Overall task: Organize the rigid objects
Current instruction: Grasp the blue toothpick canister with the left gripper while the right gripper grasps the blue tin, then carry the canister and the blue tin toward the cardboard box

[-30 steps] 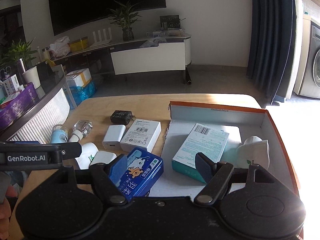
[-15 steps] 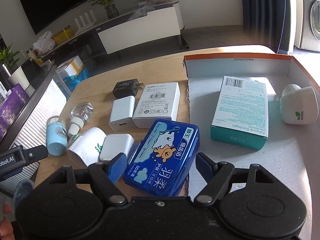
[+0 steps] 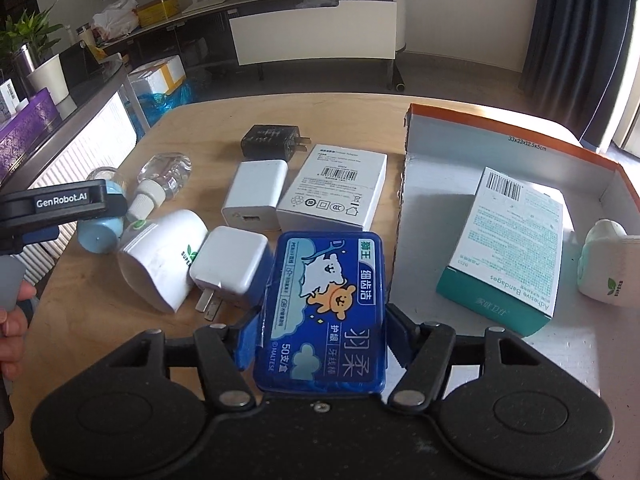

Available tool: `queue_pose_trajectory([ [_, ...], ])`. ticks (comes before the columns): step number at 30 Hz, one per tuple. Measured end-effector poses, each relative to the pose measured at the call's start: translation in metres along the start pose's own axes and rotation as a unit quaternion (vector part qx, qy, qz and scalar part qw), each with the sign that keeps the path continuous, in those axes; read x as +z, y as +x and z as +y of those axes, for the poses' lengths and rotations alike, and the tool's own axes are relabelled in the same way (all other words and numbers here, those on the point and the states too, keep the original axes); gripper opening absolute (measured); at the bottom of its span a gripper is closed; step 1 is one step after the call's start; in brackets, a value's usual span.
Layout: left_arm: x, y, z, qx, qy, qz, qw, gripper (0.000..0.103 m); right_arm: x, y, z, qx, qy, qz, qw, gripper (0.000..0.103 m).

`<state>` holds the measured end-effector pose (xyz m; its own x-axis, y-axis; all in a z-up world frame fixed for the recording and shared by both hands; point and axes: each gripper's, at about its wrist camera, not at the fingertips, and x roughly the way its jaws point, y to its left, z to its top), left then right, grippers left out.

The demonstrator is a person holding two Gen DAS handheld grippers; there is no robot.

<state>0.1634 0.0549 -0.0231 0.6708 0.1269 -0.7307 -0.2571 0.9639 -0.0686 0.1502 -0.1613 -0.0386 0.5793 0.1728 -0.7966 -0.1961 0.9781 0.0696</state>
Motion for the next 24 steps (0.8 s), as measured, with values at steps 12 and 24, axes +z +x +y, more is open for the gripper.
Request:
queue_pose_trajectory([
  [12,-0.007,-0.003,0.001,-0.026,0.034,-0.026,0.9987,0.047,-0.001,0.000,0.001,0.002,-0.022,-0.022,0.999,0.074],
  [24,-0.042,-0.068,-0.012,-0.094,0.017,-0.021,0.9952,0.047,-0.011,-0.041,-0.003,0.044,-0.021,-0.067,0.997,0.074],
])
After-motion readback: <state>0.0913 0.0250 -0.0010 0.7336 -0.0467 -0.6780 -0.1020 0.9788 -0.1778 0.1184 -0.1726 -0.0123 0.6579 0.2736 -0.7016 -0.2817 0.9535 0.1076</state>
